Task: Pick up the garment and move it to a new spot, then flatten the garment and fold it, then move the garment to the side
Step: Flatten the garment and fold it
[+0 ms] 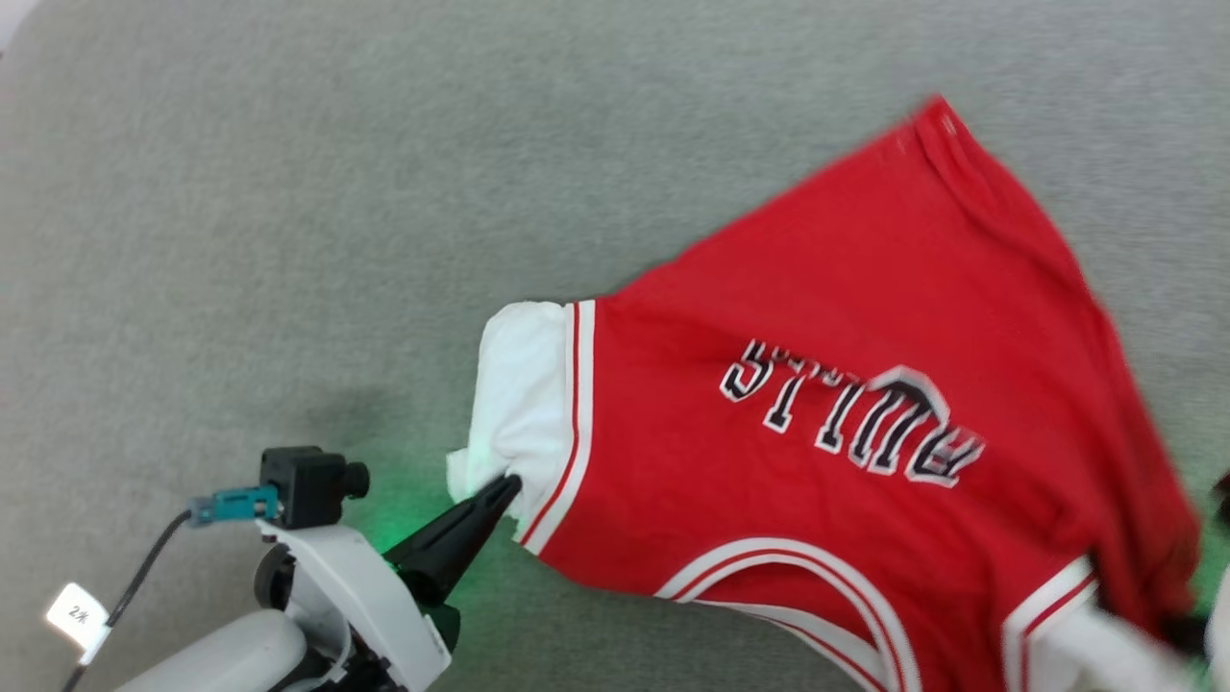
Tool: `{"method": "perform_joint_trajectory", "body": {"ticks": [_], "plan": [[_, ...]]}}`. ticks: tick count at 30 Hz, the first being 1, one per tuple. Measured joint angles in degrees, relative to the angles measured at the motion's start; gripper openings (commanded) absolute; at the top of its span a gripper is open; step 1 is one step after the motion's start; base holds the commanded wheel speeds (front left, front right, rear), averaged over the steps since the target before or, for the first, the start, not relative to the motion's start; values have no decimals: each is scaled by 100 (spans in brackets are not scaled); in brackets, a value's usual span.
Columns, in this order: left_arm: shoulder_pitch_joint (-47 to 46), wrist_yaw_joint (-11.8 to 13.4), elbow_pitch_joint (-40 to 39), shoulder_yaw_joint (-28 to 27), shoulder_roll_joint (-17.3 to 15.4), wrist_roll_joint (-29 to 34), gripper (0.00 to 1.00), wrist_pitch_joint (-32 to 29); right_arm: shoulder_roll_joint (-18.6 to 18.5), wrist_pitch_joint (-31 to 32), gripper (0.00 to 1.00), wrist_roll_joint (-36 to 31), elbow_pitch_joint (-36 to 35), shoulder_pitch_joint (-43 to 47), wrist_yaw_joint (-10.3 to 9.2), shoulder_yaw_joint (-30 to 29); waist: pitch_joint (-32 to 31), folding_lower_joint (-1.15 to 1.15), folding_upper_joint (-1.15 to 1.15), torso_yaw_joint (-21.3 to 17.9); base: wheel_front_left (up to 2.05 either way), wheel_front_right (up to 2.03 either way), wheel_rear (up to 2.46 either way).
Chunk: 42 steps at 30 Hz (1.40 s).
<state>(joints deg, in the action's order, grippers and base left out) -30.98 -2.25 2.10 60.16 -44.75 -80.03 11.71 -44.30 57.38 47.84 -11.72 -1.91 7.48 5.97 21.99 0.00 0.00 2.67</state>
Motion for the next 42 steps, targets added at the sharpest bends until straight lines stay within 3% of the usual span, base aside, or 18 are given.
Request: {"method": "perform_joint_trajectory", "body": {"ticks": [5, 9, 10, 12, 13, 17, 21, 25, 30, 35, 42], "plan": [[42, 62, -67, -16, -82, -9, 0, -9, 412, 68, 0, -241, -454, 822, 0, 138, -156, 0, 0, -227, 0, 0, 0], [40, 102, -93, -29, -131, -8, 0, -24, 643, 13, 0, -400, -558, 960, 0, 312, -224, 0, 0, -353, 0, 0, 0], [40, 112, -94, -25, -142, -5, 0, -45, 699, -101, 16, -502, -555, 939, 0, 285, -234, 0, 0, -378, 0, 0, 0], [37, 125, -96, -24, -149, 1, 0, -59, 737, -224, 88, -655, -539, 888, 0, 211, -252, 0, 0, -412, 0, 0, 0], [37, 131, -99, -23, -149, 5, 0, -60, 738, -254, 100, -670, -547, 856, 0, 142, -260, 0, 0, -423, 0, 0, 0], [37, 143, -125, -20, -154, 24, 0, -57, 586, -152, 100, -631, -795, 845, 0, -325, -274, 0, 0, -429, 0, 0, 0], [34, 143, -151, 11, -101, 97, 0, -49, 483, -11, 100, -455, -1288, 736, 0, -1154, -264, 0, 0, -366, 0, 0, 0], [-33, 141, -156, 18, -9, 147, 0, -24, 419, -249, 100, -491, -1485, -169, 0, -1591, -205, 0, 0, -268, 0, 0, 0], [-132, 73, -78, 45, 164, 190, 0, -63, 494, -917, 100, -983, -780, -1744, 0, -1001, -88, 0, 0, -133, 0, 0, 0], [-285, -9, 19, 57, 323, 215, 0, -110, 645, -921, 100, -1139, 405, -2825, 0, -2, 45, 0, 0, 56, 0, 0, 0], [-431, -137, 200, 70, 575, 259, 0, -99, 500, -890, 100, -1363, 1781, -3713, 1, 1035, 322, 0, 0, 335, 0, 0, 0]]}}
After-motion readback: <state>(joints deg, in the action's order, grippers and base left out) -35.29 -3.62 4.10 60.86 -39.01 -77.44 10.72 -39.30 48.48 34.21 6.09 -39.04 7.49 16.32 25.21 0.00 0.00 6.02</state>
